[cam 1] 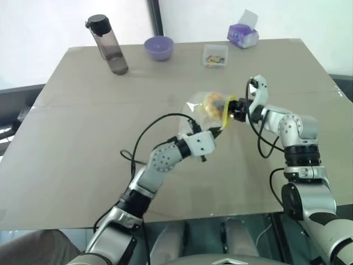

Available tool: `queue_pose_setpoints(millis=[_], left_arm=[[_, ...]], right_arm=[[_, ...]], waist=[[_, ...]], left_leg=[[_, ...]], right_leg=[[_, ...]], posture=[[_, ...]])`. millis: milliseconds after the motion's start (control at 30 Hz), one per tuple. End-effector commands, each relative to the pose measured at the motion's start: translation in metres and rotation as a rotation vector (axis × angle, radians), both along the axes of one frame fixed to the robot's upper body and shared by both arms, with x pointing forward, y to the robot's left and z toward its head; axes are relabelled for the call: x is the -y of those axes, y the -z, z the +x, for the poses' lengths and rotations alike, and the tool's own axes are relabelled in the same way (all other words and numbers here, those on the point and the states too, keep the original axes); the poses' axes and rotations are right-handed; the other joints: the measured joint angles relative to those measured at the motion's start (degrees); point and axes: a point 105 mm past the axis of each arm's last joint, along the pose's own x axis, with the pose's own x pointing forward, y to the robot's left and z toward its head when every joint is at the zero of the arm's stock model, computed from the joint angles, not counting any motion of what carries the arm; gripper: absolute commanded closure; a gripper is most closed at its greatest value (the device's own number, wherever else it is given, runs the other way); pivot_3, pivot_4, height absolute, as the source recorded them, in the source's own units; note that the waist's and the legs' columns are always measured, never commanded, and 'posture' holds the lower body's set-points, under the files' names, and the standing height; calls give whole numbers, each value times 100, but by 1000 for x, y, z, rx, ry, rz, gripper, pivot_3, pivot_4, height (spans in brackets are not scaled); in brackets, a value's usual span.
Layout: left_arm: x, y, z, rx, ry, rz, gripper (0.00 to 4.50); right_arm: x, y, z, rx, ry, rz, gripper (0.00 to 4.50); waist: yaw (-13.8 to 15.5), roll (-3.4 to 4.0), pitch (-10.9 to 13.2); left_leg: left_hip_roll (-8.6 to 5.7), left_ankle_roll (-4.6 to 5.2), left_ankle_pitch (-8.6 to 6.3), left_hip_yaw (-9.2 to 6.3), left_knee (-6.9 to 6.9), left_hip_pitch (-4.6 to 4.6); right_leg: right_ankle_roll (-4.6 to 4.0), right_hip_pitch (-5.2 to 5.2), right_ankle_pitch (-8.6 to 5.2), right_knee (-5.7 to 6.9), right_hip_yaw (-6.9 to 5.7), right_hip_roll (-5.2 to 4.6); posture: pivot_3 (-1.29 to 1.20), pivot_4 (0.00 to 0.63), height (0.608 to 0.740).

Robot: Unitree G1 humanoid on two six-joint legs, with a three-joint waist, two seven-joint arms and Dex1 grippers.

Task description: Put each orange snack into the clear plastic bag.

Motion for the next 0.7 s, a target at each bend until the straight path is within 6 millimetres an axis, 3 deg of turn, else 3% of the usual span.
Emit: queue_pose_setpoints(millis=[33, 300, 433, 600, 700], left_arm=[[-5, -19, 2, 10, -34, -104, 4500], [-17, -27, 13, -48, -110, -217, 4500], [-19, -30, 15, -56, -128, -233, 4500], [-19, -29, 16, -60, -134, -237, 4500], [-18, -29, 16, -61, -135, -237, 4500]], right_arm=[[2, -20, -7, 98, -26, 13, 99], [20, -2, -33, 105, -137, -99, 99], [42, 3, -43, 177, -204, -279, 99], [73, 14, -28, 296, -172, -607, 99], [75, 23, -21, 362, -186, -726, 99]], waist=[[2, 0, 0], [8, 0, 0], [18, 0, 0], [10, -1, 0], [8, -1, 0]], left_leg=[[0, 0, 0, 0, 0, 0], [0, 0, 0, 0, 0, 0], [-1, 1, 0, 1, 1, -1], [-1, 0, 0, 4, 2, 2], [1, 0, 0, 6, 2, 4]], right_leg=[[0, 0, 0, 0, 0, 0], [0, 1, 0, -1, -1, 0], [0, 1, 0, -2, -2, 0], [1, 3, 0, -2, -2, 1], [1, 4, 0, -1, -1, 2]], posture=[[0, 150, 740], [0, 150, 740], [0, 150, 740], [0, 150, 740], [0, 150, 740]])
